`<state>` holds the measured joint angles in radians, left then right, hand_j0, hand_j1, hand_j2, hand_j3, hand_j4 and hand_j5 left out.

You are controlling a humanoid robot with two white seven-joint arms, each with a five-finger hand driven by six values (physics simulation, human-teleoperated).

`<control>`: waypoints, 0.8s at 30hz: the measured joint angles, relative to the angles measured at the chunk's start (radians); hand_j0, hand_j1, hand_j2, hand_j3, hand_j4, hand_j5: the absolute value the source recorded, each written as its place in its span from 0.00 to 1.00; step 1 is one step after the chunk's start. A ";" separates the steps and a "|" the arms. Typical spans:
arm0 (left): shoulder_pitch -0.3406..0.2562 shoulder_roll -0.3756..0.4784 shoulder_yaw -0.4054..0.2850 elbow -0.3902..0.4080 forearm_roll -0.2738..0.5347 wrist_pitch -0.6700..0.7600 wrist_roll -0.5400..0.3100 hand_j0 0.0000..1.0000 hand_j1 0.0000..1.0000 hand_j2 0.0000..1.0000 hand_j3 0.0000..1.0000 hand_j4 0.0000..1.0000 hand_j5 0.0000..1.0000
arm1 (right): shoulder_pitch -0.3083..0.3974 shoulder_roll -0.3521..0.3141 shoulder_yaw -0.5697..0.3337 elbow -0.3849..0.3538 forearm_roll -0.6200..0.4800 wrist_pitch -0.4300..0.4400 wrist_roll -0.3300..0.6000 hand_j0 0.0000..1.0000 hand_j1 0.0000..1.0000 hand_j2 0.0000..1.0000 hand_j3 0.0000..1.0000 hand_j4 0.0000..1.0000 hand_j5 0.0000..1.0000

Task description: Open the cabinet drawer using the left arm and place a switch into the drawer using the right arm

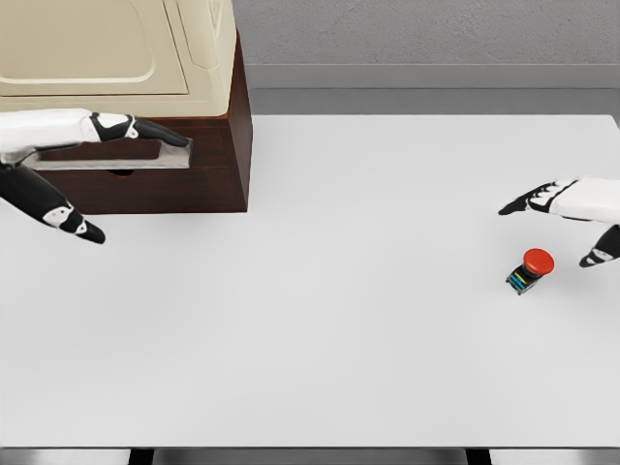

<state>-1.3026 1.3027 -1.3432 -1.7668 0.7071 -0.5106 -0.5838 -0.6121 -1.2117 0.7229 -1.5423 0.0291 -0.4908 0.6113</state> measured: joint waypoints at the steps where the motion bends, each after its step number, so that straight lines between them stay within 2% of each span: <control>1: 0.000 0.007 0.001 0.000 0.010 0.030 -0.008 1.00 1.00 1.00 1.00 1.00 1.00 | 0.009 0.000 -0.001 0.000 0.000 0.000 0.000 1.00 1.00 1.00 1.00 1.00 1.00; 7: 0.001 0.056 0.016 0.001 0.041 0.095 -0.025 1.00 1.00 1.00 1.00 1.00 1.00 | 0.051 0.012 -0.005 0.007 -0.002 0.006 0.000 1.00 1.00 1.00 1.00 1.00 1.00; 12: 0.012 0.064 0.019 0.001 0.098 0.117 -0.027 1.00 1.00 1.00 1.00 1.00 1.00 | 0.063 0.036 -0.003 0.034 -0.001 0.007 0.000 1.00 1.00 1.00 1.00 1.00 1.00; 14: 0.042 0.062 0.018 0.002 0.107 0.140 -0.027 1.00 1.00 1.00 1.00 1.00 1.00 | 0.064 0.050 -0.002 0.048 0.000 0.006 0.000 1.00 1.00 1.00 1.00 1.00 1.00; 18: 0.049 0.060 0.020 0.003 0.114 0.167 -0.027 1.00 1.00 1.00 1.00 1.00 1.00 | 0.068 0.076 -0.001 0.063 -0.001 0.005 0.000 1.00 1.00 1.00 1.00 1.00 1.00; 24: 0.046 0.056 0.030 0.006 0.127 0.384 0.002 1.00 1.00 1.00 1.00 1.00 1.00 | 0.075 0.098 0.002 0.087 -0.001 0.006 0.000 1.00 1.00 1.00 1.00 1.00 1.00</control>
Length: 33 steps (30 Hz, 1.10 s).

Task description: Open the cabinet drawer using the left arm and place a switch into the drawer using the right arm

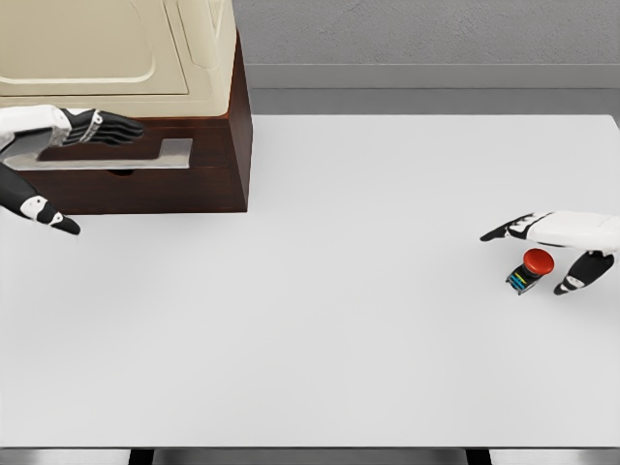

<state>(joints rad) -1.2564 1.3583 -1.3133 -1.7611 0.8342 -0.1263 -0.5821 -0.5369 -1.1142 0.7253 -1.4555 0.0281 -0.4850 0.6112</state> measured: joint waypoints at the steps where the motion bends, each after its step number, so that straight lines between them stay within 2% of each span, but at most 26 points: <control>1: -0.002 -0.002 0.002 0.001 0.000 0.023 0.005 1.00 1.00 1.00 1.00 1.00 1.00 | 0.002 0.004 0.001 0.005 0.000 0.000 0.000 1.00 1.00 1.00 1.00 1.00 1.00; 4: 0.000 -0.024 0.006 0.004 -0.021 0.086 0.013 1.00 1.00 1.00 1.00 1.00 1.00 | 0.008 0.012 0.003 0.017 0.000 0.000 0.000 1.00 1.00 1.00 1.00 1.00 1.00; 8: 0.014 -0.050 0.007 0.029 -0.039 0.119 0.016 1.00 1.00 1.00 1.00 1.00 1.00 | 0.009 0.016 0.003 0.022 0.001 -0.002 0.000 0.94 0.94 0.94 0.94 0.94 0.94; 25: 0.018 -0.126 0.009 0.145 -0.068 0.128 0.013 1.00 1.00 1.00 1.00 1.00 1.00 | 0.020 0.008 0.004 0.014 0.002 -0.009 0.000 0.73 0.73 0.73 0.73 0.73 0.73; 33: 0.048 -0.146 0.018 0.153 -0.071 0.128 0.016 1.00 1.00 1.00 1.00 1.00 1.00 | 0.021 0.007 0.004 0.019 0.002 -0.009 0.000 0.73 0.73 0.73 0.73 0.73 0.73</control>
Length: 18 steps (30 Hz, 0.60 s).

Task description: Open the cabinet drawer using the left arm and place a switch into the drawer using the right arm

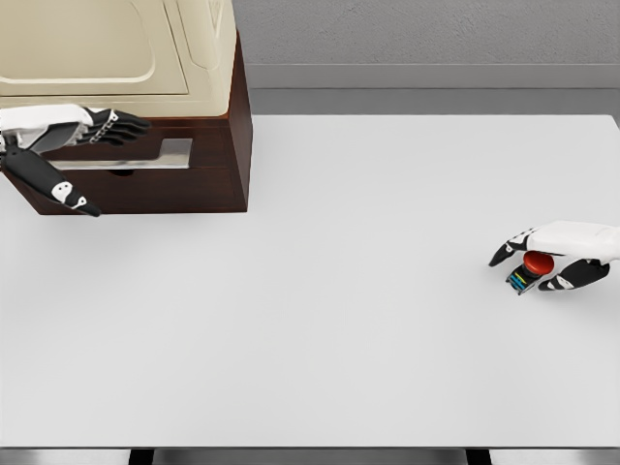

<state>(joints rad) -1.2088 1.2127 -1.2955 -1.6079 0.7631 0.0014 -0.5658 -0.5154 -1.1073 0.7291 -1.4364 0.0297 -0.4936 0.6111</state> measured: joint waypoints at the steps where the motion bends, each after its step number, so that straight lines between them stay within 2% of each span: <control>1: 0.000 -0.004 0.001 0.004 0.000 0.000 0.000 1.00 1.00 1.00 1.00 1.00 1.00 | 0.000 0.000 0.000 0.001 0.000 0.000 0.000 0.73 0.73 0.73 0.73 0.73 0.73; 7: 0.006 -0.021 0.002 0.038 -0.008 0.000 0.001 1.00 1.00 1.00 1.00 1.00 1.00 | 0.000 -0.001 0.000 0.002 0.000 0.000 0.000 0.65 0.65 0.65 0.65 0.65 0.65; 12: 0.008 -0.035 0.002 0.037 -0.007 0.000 0.001 1.00 1.00 1.00 1.00 1.00 1.00 | 0.002 -0.002 0.000 0.003 0.000 -0.001 0.000 0.64 0.64 0.64 0.64 0.64 0.64; 14: 0.046 -0.037 0.009 0.033 -0.004 0.000 0.001 1.00 1.00 1.00 1.00 1.00 1.00 | 0.002 -0.002 0.000 0.004 0.000 -0.001 0.000 0.64 0.64 0.64 0.64 0.64 0.64; 16: 0.132 -0.036 0.081 0.028 0.033 0.001 0.000 1.00 1.00 1.00 1.00 1.00 1.00 | 0.002 -0.002 0.000 0.004 0.001 0.000 0.000 0.64 0.64 0.64 0.64 0.64 0.64; 18: 0.137 -0.036 0.111 0.025 0.014 0.001 -0.003 1.00 1.00 1.00 1.00 1.00 1.00 | 0.003 -0.002 0.000 0.005 0.001 -0.001 0.000 0.61 0.61 0.61 0.61 0.61 0.61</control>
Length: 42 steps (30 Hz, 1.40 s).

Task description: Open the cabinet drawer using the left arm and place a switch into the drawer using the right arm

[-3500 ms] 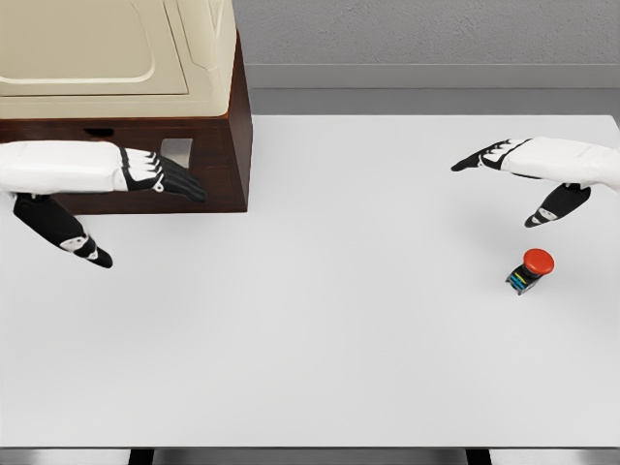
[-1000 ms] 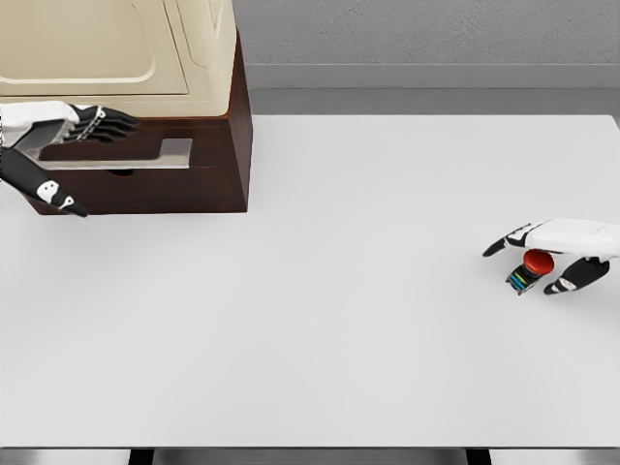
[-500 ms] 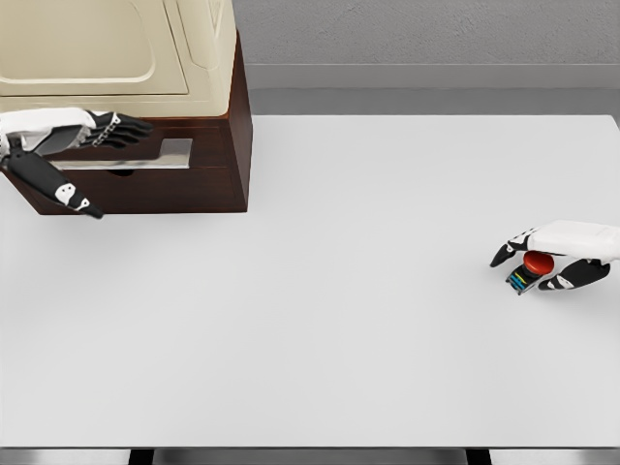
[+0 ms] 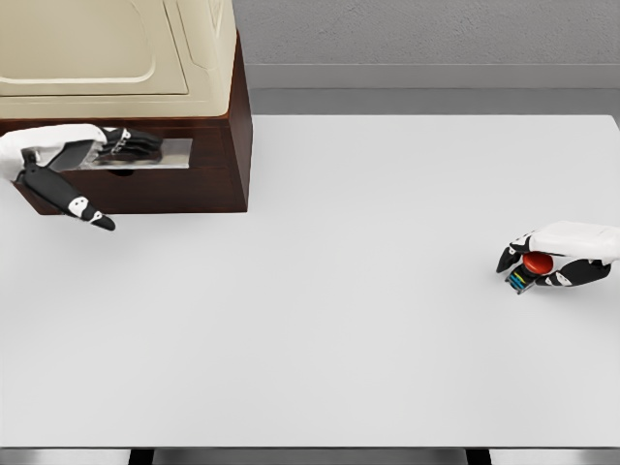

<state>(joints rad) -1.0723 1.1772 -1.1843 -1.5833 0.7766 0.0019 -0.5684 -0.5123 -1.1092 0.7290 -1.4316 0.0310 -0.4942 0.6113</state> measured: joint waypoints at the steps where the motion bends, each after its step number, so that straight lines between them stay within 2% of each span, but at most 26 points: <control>1: 0.000 0.001 0.009 -0.001 -0.005 0.000 -0.001 1.00 1.00 1.00 1.00 1.00 1.00 | -0.002 0.000 0.000 0.000 0.000 0.000 0.000 0.59 0.59 0.59 0.59 0.59 0.59; 3: 0.000 0.001 0.021 -0.003 -0.011 0.000 -0.002 1.00 1.00 1.00 1.00 1.00 1.00 | -0.002 0.000 0.000 0.000 0.001 0.000 0.000 0.54 0.54 0.54 0.54 0.54 0.54; 8: -0.002 0.002 0.033 -0.004 -0.013 -0.001 -0.002 1.00 1.00 1.00 1.00 1.00 1.00 | -0.006 -0.001 -0.001 -0.004 0.002 0.000 0.000 0.50 0.50 0.50 0.50 0.50 0.50; 21: 0.020 0.002 0.035 -0.001 -0.017 -0.001 0.003 1.00 1.00 1.00 1.00 1.00 1.00 | -0.020 0.005 -0.008 -0.012 0.002 -0.038 0.000 0.46 0.46 0.46 0.46 0.46 0.46; 26: 0.066 0.001 0.068 0.001 -0.009 -0.002 0.008 1.00 1.00 1.00 1.00 1.00 1.00 | -0.035 0.008 -0.010 -0.013 -0.001 -0.052 0.000 0.46 0.46 0.46 0.46 0.46 0.46; 42: 0.084 0.027 0.077 -0.032 0.010 -0.001 -0.001 1.00 1.00 1.00 1.00 1.00 1.00 | -0.086 0.034 -0.010 -0.047 -0.004 -0.071 0.000 0.43 0.43 0.43 0.43 0.43 0.43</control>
<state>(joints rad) -0.9879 1.2038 -1.1072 -1.6148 0.7862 0.0006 -0.5689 -0.5983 -1.0753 0.7185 -1.4790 0.0275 -0.5657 0.6112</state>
